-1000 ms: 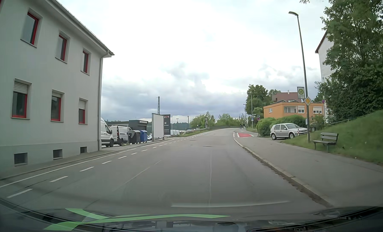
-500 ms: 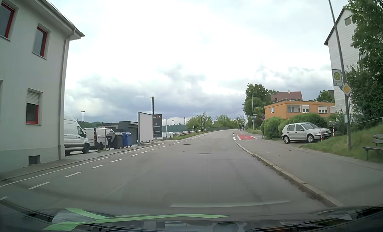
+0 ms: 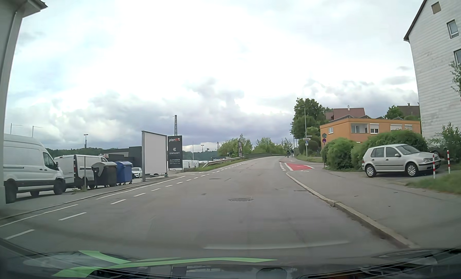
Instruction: Follow the waypoints while adhering to traffic rules and regulations
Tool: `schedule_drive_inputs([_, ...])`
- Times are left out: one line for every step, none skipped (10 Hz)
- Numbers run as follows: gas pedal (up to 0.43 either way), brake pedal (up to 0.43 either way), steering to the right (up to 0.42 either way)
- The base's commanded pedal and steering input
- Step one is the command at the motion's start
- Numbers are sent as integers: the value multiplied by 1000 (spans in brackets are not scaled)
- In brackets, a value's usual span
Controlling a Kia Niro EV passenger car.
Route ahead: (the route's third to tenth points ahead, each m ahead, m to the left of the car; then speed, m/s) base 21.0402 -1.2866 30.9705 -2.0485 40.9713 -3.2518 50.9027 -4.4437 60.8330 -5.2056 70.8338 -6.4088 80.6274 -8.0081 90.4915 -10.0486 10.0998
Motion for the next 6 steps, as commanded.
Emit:
schedule_drive_inputs([87, 0, 9])
schedule_drive_inputs([87, 0, 8])
schedule_drive_inputs([87, 0, 9])
schedule_drive_inputs([87, 0, 8])
schedule_drive_inputs([87, 0, 9])
schedule_drive_inputs([87, 0, 8])
